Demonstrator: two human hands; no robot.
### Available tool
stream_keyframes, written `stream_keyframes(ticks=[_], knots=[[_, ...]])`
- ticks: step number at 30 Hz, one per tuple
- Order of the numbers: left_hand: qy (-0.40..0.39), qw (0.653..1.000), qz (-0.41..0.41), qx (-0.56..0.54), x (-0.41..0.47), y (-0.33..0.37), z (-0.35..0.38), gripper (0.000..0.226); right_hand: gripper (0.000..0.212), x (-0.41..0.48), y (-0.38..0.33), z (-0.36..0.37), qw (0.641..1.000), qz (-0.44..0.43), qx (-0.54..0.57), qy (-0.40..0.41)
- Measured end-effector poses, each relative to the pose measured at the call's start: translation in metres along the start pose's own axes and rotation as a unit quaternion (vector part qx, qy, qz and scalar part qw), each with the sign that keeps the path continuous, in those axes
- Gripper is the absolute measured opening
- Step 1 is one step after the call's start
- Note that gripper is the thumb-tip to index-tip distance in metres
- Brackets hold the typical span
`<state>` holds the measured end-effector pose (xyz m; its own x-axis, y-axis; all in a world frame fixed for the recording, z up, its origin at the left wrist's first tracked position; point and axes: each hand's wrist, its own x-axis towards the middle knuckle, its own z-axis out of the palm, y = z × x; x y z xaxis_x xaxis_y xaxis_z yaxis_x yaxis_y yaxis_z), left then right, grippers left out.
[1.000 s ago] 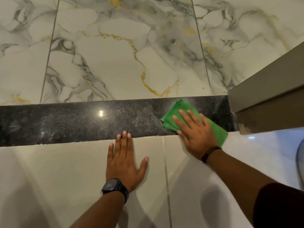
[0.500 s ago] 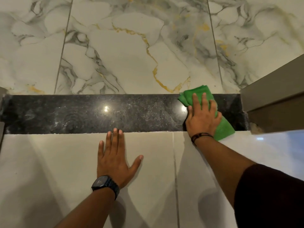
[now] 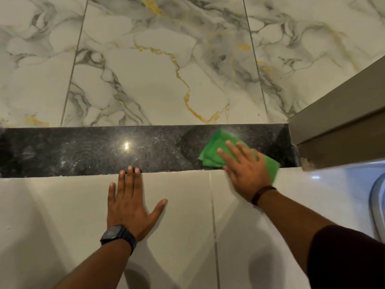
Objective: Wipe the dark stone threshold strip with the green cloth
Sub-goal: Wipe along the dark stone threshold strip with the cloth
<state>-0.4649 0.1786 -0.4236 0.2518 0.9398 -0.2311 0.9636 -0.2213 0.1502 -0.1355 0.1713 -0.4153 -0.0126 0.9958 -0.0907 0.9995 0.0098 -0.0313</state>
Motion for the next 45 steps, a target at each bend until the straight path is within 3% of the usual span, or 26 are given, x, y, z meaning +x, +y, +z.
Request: stream_keyframes(ticks=[5,11,14,19,24,26,28,32,35,41,45], knots=[[-0.002,1.000,0.005,-0.006,0.002,-0.002,0.000,0.102,0.048,0.023,-0.010,0.003,0.976,0.212,0.039,0.033],[-0.012,1.000,-0.015,-0.010,0.002,-0.022,-0.004,0.108,0.046,0.056,-0.063,0.004,0.957,0.272,0.078,0.060],[-0.017,0.998,-0.053,-0.007,-0.004,-0.046,-0.008,0.112,0.046,0.079,-0.106,0.001,0.969,0.227,0.088,0.043],[-0.018,0.994,-0.105,0.001,-0.011,-0.078,-0.016,0.119,0.047,0.087,-0.177,-0.002,0.995,0.026,0.095,-0.008],[-0.005,0.991,-0.132,0.001,-0.011,-0.093,-0.017,0.118,0.048,0.053,-0.131,0.001,0.987,-0.155,0.030,0.006],[0.001,0.988,-0.156,0.007,-0.010,-0.103,-0.017,0.115,0.047,0.054,-0.104,0.001,0.991,-0.129,0.019,0.008],[0.011,0.983,-0.181,0.010,-0.010,-0.114,-0.018,0.113,0.048,0.063,-0.095,0.000,0.998,-0.051,0.024,0.006],[0.030,0.970,-0.239,0.005,-0.005,-0.136,-0.018,0.114,0.046,0.083,-0.125,0.002,0.994,0.078,0.063,0.044],[0.043,0.960,-0.278,-0.004,0.000,-0.154,-0.020,0.121,0.045,0.100,-0.165,0.001,0.986,0.120,0.095,0.061],[0.040,0.962,-0.268,-0.018,0.001,-0.159,-0.022,0.127,0.050,0.130,-0.266,-0.001,0.994,-0.014,0.105,0.014],[0.044,0.965,-0.258,-0.030,0.001,-0.165,-0.027,0.129,0.059,0.100,-0.253,0.002,0.987,-0.148,0.059,0.014]])
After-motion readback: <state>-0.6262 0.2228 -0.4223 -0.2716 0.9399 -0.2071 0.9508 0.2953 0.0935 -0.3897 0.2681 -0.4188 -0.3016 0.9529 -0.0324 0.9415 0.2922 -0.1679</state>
